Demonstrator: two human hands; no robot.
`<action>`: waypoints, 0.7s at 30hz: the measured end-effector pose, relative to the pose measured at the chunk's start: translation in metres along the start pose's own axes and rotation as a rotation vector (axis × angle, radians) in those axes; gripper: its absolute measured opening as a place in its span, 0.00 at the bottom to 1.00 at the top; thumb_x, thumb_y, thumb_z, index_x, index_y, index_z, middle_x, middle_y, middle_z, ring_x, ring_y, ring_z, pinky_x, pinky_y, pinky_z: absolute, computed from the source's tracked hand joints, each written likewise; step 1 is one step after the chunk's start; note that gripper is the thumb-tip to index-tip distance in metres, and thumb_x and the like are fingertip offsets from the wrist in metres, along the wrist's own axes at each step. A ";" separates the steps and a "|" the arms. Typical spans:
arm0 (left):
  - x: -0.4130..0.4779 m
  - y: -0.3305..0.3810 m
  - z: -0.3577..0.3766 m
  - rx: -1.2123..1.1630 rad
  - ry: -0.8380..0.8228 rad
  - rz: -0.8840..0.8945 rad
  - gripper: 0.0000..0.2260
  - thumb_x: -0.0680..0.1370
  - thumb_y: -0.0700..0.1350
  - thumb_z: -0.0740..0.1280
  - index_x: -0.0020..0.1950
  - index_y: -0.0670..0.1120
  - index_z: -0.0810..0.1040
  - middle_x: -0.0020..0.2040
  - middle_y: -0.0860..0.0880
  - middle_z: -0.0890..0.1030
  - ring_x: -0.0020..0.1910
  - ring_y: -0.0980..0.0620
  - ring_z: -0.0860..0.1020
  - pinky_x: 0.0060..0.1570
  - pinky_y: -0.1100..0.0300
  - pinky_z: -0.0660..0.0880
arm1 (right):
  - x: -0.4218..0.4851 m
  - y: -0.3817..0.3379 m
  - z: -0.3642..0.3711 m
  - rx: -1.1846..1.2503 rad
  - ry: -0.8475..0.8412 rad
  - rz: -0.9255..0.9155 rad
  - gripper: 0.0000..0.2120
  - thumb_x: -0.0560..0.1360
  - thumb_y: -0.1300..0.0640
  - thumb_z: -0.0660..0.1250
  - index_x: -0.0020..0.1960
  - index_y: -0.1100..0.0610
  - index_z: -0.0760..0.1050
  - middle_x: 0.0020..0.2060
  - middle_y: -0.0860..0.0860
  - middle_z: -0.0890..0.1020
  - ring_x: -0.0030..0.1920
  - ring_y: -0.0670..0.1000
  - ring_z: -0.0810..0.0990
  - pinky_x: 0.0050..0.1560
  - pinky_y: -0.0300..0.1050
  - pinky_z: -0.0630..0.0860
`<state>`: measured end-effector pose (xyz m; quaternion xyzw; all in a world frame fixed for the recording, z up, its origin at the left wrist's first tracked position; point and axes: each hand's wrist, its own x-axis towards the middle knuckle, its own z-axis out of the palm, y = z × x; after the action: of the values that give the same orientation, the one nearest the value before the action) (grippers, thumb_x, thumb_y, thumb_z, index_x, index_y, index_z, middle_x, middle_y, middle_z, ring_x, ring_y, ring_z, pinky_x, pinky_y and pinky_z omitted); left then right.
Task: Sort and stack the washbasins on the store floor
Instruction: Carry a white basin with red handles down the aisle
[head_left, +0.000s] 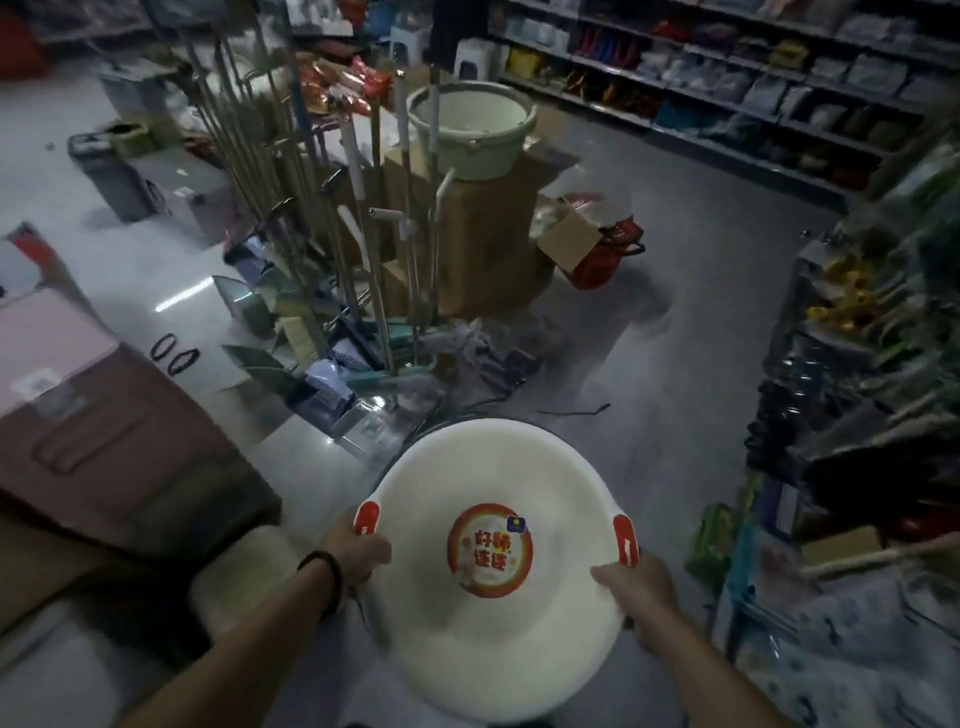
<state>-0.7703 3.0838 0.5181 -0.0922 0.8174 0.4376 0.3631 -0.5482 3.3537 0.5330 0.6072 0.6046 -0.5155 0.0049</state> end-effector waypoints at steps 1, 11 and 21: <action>0.016 0.010 0.010 0.006 0.025 -0.019 0.10 0.63 0.36 0.75 0.43 0.41 0.81 0.33 0.43 0.80 0.29 0.47 0.76 0.27 0.61 0.72 | 0.028 -0.014 0.001 -0.026 -0.017 0.013 0.09 0.72 0.64 0.75 0.46 0.51 0.81 0.43 0.55 0.86 0.45 0.60 0.84 0.44 0.57 0.86; 0.261 0.040 0.114 -0.111 0.075 -0.176 0.25 0.60 0.35 0.73 0.57 0.45 0.80 0.43 0.39 0.84 0.36 0.41 0.80 0.32 0.55 0.77 | 0.307 -0.084 0.088 -0.205 -0.041 0.070 0.07 0.70 0.62 0.78 0.43 0.55 0.80 0.37 0.53 0.85 0.39 0.56 0.84 0.40 0.46 0.80; 0.529 -0.039 0.204 -0.111 0.059 -0.239 0.27 0.69 0.33 0.71 0.66 0.50 0.78 0.51 0.41 0.83 0.46 0.39 0.82 0.40 0.48 0.82 | 0.557 -0.016 0.238 -0.264 -0.034 0.113 0.09 0.70 0.64 0.76 0.50 0.57 0.82 0.41 0.54 0.85 0.41 0.56 0.84 0.41 0.46 0.81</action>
<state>-1.0283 3.3083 0.0642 -0.2217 0.7855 0.4327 0.3830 -0.8540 3.6145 0.0797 0.6256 0.6317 -0.4407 0.1240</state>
